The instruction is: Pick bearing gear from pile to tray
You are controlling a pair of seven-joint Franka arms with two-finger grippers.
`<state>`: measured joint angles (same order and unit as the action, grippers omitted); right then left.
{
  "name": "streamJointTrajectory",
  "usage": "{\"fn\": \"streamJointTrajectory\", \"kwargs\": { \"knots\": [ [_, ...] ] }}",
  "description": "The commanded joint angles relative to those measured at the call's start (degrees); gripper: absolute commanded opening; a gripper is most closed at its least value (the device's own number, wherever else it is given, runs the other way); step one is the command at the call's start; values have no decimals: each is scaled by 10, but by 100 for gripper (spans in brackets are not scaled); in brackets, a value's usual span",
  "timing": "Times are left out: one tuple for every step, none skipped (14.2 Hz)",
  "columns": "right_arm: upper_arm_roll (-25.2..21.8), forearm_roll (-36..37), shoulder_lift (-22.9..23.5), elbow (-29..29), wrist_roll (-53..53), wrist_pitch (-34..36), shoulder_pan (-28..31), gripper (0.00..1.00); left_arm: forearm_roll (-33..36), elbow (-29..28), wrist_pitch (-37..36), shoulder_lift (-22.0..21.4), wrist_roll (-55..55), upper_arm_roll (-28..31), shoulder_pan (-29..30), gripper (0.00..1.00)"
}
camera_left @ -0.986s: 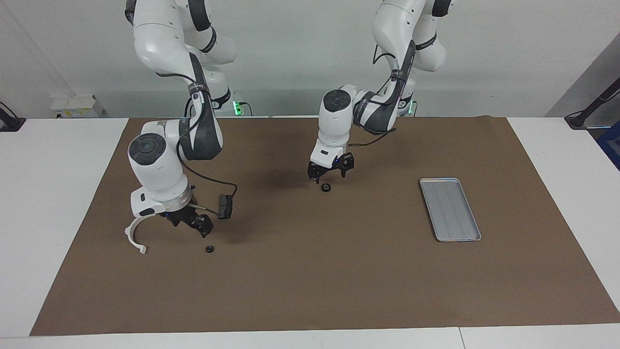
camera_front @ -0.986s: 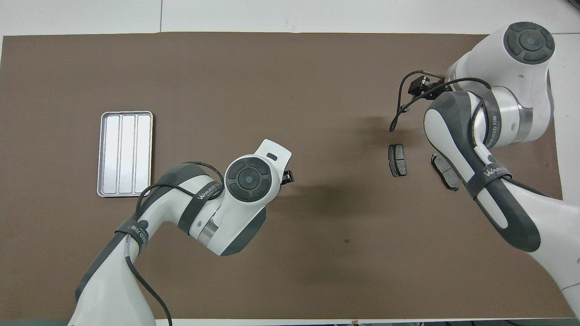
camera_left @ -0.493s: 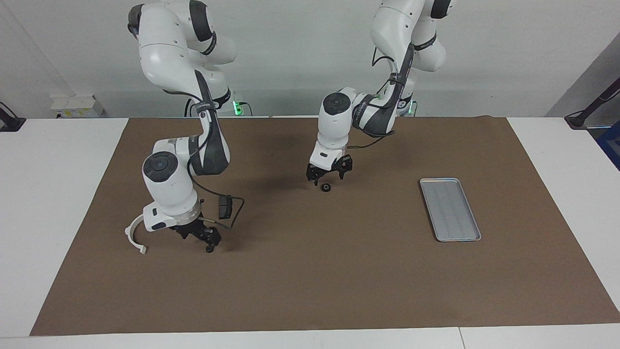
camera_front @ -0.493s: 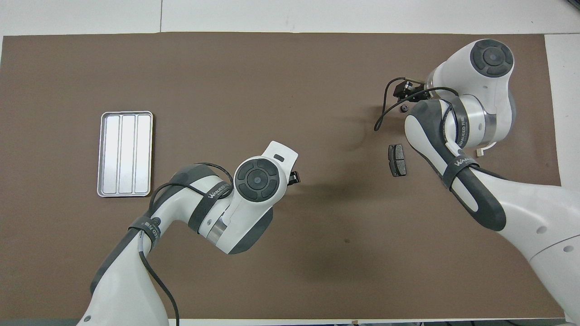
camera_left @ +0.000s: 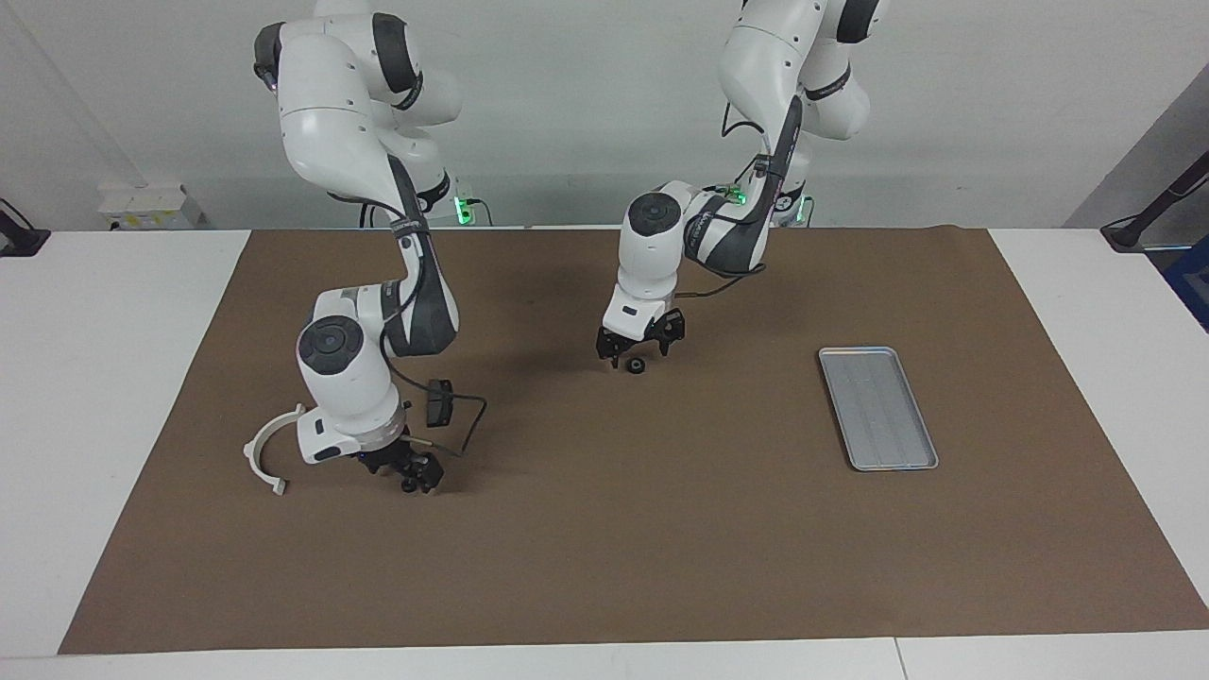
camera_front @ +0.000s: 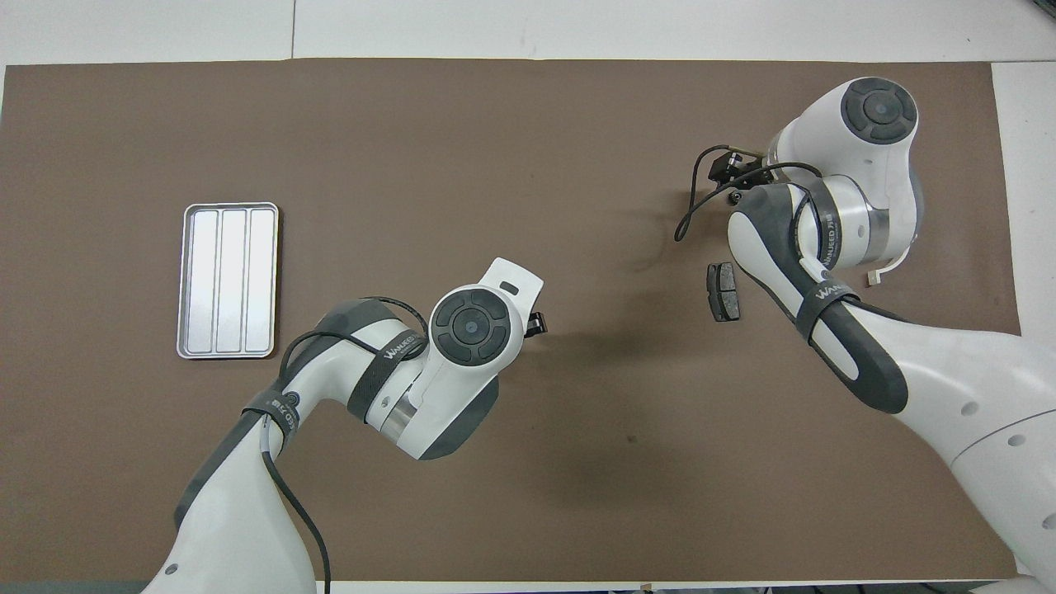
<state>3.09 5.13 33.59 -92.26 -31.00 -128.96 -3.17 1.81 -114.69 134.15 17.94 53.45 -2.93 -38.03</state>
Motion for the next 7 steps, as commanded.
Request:
{"fn": "streamJointTrajectory", "kwargs": {
  "knots": [
    [3,10,5,-2,-14,-14,2,93,-8,-10,16,0,4,6,-7,98],
    [3,10,13,1,-14,-17,2,92,-8,-12,19,0,4,6,-7,95],
    [3,10,14,3,-14,-20,2,92,-8,-12,21,0,4,6,-7,95],
    [3,10,14,3,-14,-20,2,91,-8,-13,21,0,4,6,-7,92],
    [3,10,15,3,-14,-20,2,90,-8,-14,21,0,4,6,-7,90],
    [3,10,15,3,-14,-20,2,88,-8,-14,22,0,4,6,-7,90],
    [3,10,15,3,-14,-20,2,84,-8,-14,25,0,4,6,-7,88]
  ]
}}
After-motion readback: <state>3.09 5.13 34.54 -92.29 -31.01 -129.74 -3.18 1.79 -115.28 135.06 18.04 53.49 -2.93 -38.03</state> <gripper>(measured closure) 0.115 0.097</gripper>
